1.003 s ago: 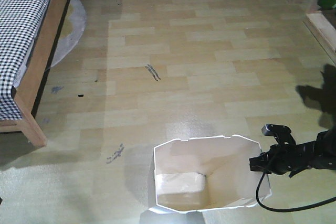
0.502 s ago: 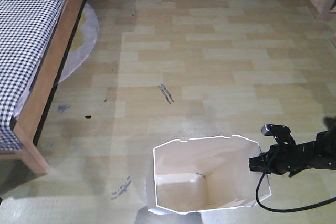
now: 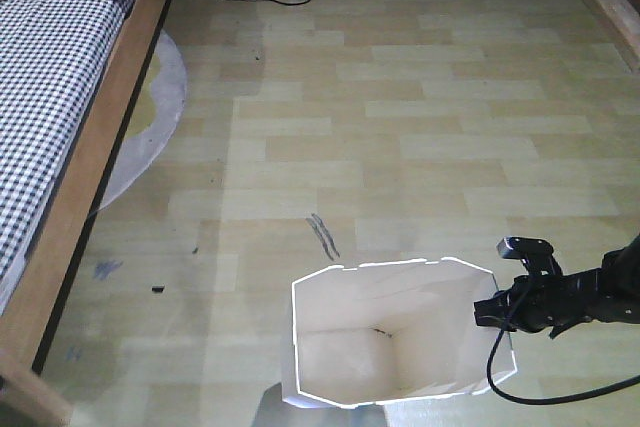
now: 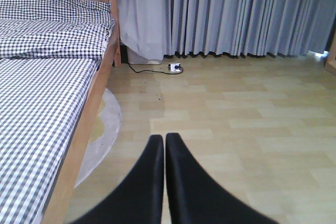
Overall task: Move trash bin to bedside with robot
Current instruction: 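Carry the bin with the right gripper toward the curtains beside the bed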
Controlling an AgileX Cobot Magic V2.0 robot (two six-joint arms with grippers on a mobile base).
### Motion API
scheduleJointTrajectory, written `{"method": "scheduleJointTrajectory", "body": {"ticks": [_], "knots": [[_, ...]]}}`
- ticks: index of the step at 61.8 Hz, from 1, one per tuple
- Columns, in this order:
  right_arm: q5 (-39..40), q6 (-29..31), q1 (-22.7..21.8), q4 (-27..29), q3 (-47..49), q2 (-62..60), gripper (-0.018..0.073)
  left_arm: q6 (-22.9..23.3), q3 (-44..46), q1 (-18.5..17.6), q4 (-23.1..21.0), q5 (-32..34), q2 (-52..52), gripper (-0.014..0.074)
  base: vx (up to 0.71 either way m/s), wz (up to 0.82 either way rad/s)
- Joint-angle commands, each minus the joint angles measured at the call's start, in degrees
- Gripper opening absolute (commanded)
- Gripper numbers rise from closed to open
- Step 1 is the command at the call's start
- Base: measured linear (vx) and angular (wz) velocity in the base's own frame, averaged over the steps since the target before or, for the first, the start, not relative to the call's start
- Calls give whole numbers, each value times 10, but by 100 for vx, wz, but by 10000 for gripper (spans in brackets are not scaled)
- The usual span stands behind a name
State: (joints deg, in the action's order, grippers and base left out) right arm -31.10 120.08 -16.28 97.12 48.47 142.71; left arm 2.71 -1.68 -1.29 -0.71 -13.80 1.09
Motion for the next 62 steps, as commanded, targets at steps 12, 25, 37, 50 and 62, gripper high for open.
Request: {"method": "scheduleJointTrajectory", "body": {"ticks": [12,25,37,50,62], "knots": [[-136,-1,-1,2,1,-39,-4,5,-17,-3,-2,39,6,-6,47,-1],[-136,-1,-1,2,1,-39,-4,5,-17,-3,-2,39,6,-6,46,5],[-136,-1,-1,2,1,-39,-4,5,-17,-3,-2,39,6,-6,45,6],[-136,-1,-1,2,1,-39,-4,5,-17,-3,-2,39,6,-6,45,4],[-136,-1,-1,2,1,-39,-4,5,-17,-3,-2,39,6,-6,45,2]]}}
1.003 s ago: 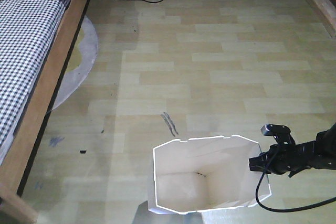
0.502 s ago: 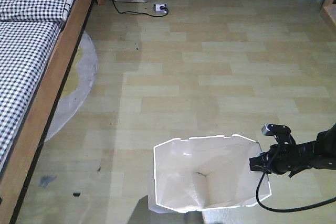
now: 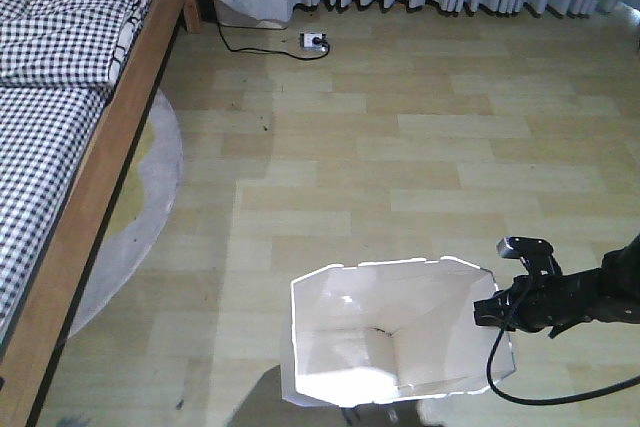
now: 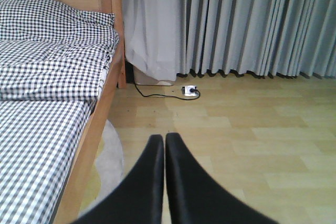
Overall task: Move trash bin to bedside with robot
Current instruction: 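Carry the bin with the right gripper toward the curtains beside the bed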
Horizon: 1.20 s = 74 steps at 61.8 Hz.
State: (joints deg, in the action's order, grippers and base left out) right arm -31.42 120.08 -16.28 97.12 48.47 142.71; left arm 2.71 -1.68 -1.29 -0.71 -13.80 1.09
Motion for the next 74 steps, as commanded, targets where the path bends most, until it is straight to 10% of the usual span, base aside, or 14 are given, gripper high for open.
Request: {"method": "scheduleJointTrajectory", "body": {"ticks": [1,74], "knots": [[-132,-1,-1,2,1,-39,-4,5,-17,-3,-2,39,6,-6,45,2],[-132,-1,-1,2,1,-39,-4,5,-17,-3,-2,39,6,-6,44,4]]}}
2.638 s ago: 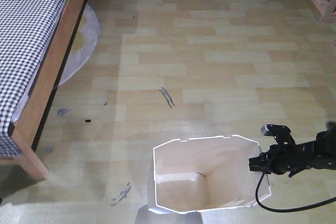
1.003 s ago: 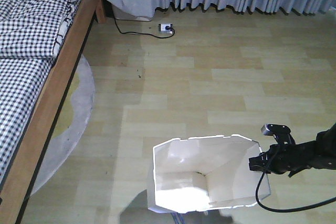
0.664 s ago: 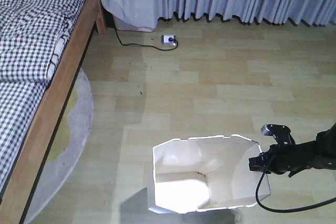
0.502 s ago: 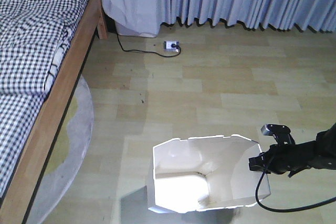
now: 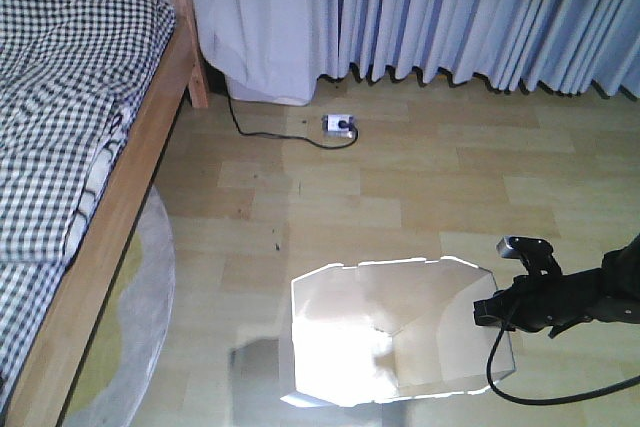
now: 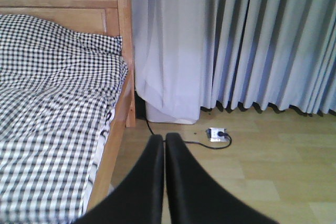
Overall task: Move trash bin to bedside with robot
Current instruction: 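Carry the bin with the right gripper toward the curtains beside the bed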
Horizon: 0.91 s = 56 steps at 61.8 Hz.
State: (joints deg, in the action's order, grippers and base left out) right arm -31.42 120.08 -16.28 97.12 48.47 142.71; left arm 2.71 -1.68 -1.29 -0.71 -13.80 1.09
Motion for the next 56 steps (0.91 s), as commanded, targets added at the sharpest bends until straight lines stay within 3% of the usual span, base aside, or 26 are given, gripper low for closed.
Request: {"method": "scheduleJointTrajectory", "body": {"ticks": [1,56], "knots": [[-132,-1,-1,2,1,-39,-4,5,-17,-3,-2,39,6,-6,42,-1],[-132,-1,-1,2,1,-39,-4,5,-17,-3,-2,39,6,-6,37,-2]]}}
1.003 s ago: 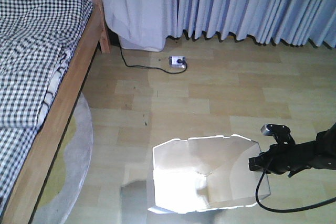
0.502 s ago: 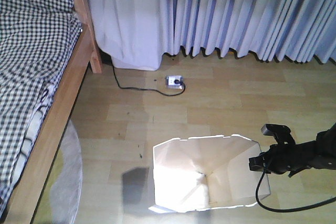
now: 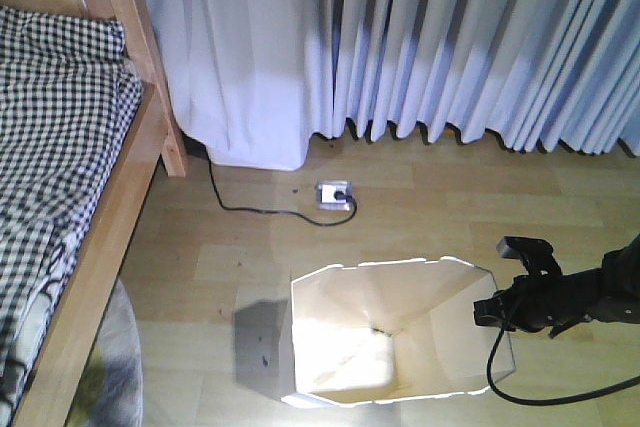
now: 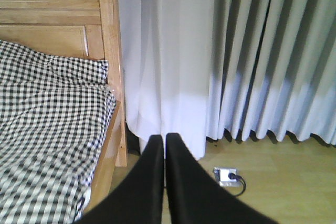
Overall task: Move trash bin to bedside with robot
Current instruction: 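Carry the bin with the right gripper toward the curtains beside the bed, then lower the bin to the floor next to the bed with the right gripper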
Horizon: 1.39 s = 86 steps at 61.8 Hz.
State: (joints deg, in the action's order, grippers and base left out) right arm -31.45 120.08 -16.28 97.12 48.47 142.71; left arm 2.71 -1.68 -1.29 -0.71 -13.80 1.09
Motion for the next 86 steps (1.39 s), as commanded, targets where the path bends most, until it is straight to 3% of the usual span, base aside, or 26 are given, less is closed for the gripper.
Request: {"method": "scheduleJointTrajectory", "body": {"ticks": [1,86], "knots": [[-132,-1,-1,2,1,-39,-4,5,-17,-3,-2,39,6,-6,32,1],[-132,-1,-1,2,1,-39,-4,5,-17,-3,-2,39,6,-6,22,-2]]}}
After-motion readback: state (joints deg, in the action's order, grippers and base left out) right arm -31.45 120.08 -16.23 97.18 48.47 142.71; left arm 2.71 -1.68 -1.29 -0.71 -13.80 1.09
